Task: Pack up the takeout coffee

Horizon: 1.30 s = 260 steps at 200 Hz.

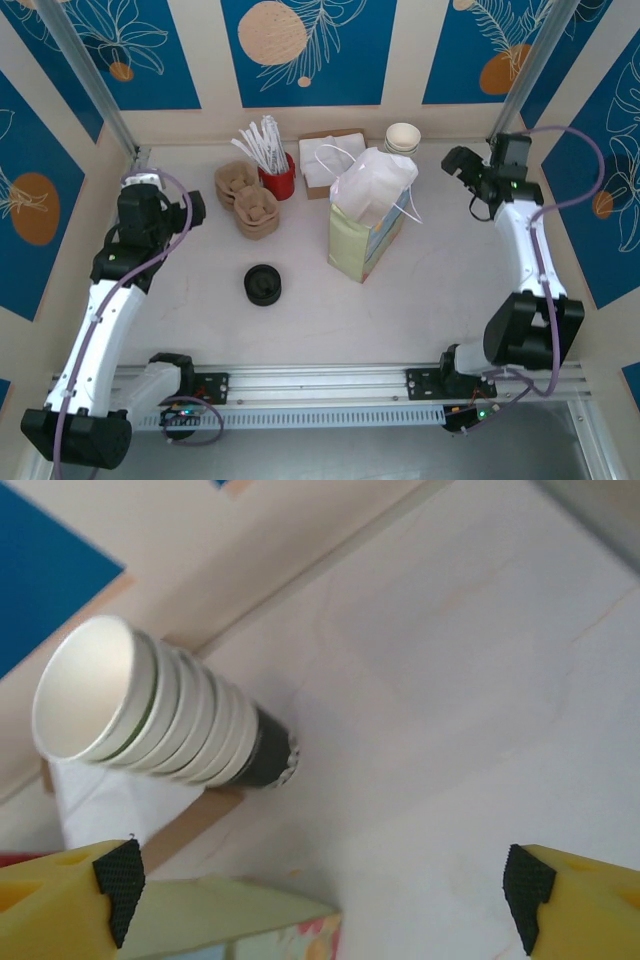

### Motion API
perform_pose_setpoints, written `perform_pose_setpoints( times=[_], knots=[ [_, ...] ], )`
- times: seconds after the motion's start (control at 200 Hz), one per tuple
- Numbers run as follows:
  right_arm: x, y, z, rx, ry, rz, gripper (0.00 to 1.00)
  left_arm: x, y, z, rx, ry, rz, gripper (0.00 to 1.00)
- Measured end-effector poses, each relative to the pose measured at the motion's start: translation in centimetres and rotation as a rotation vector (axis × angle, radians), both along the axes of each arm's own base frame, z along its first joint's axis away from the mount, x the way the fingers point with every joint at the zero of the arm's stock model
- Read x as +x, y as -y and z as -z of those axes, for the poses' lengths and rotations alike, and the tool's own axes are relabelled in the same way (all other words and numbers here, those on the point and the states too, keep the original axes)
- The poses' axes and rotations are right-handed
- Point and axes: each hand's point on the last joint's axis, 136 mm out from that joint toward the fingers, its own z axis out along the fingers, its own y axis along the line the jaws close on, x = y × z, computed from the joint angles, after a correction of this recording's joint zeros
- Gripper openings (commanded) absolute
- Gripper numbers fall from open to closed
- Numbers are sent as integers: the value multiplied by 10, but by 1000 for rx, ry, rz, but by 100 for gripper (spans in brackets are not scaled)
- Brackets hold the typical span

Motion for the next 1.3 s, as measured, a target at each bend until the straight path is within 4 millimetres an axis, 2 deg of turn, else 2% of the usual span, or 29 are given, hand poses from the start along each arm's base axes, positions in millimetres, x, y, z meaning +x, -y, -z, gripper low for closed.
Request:
perform_pose_setpoints(
  times=[0.155, 0.265, 0.48, 0.62, 0.765, 1.08, 1.18, 1.3],
  knots=[
    [25, -24, 1, 67, -72, -75, 83, -26, 9, 12, -47, -85, 45, 100],
    [41, -38, 4, 93, -104, -110, 78, -37, 13, 20, -63, -131, 67, 100],
    [78, -60, 1, 97, -116, -161, 57, -46, 17, 31, -76, -204, 90, 100],
    [93, -69, 8, 101, -121, -185, 51, -49, 23, 28, -97, -211, 119, 100],
    [111, -71, 16, 100, -129, -188, 46, -50, 27, 23, -111, -206, 139, 100],
    [128, -75, 28, 81, -148, -203, 35, -56, 27, 25, -112, -227, 141, 99],
    [129, -77, 25, 75, -141, -210, 28, -57, 27, 25, -112, -230, 141, 100],
    [131, -79, 22, 69, -133, -217, 27, -57, 27, 24, -112, -226, 141, 100]
  ],
)
